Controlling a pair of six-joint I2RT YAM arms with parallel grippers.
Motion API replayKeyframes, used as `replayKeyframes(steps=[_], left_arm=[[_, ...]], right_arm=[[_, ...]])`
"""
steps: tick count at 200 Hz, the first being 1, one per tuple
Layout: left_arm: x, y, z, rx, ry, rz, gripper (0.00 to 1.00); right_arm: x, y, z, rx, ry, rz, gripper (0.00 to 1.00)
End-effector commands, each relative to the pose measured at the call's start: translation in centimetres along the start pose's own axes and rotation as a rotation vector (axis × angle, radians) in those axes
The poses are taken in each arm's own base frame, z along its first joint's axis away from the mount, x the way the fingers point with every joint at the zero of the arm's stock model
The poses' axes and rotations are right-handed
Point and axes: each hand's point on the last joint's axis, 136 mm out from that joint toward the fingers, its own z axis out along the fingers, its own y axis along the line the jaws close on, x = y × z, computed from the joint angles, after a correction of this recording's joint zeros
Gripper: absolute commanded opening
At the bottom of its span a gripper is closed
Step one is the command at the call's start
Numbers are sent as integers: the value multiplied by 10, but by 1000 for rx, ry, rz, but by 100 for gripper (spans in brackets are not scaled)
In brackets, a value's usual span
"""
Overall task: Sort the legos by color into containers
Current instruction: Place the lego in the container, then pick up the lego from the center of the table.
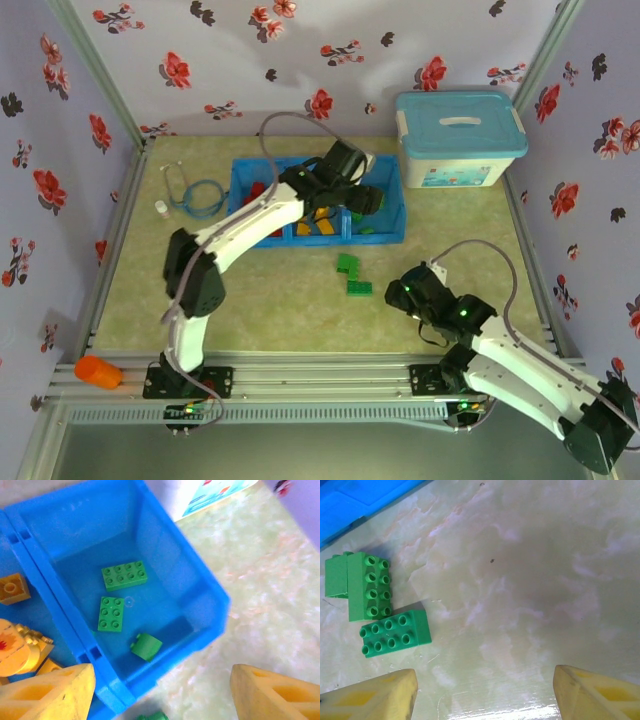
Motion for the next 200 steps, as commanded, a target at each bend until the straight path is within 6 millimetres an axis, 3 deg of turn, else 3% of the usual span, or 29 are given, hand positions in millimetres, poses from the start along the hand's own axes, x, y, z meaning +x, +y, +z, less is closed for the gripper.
replayKeyframes(steps=[1, 54, 103, 154, 200], left_arm=[[-10, -10, -35, 29, -110, 50, 72], [35, 15, -72, -11, -143, -1, 72], [91, 50, -89, -105, -111, -54, 72], [149, 81, -108, -172, -86, -128, 72], [177, 98, -120, -214, -79, -161, 72]], right_arm=[[-4, 16, -3, -27, 8, -34, 72], [4, 43, 12, -2, 69, -132, 75], [9, 69, 31, 43, 113, -190, 76], [10, 77, 47, 129, 162, -222, 81], [14, 86, 59, 163, 209, -272, 85]])
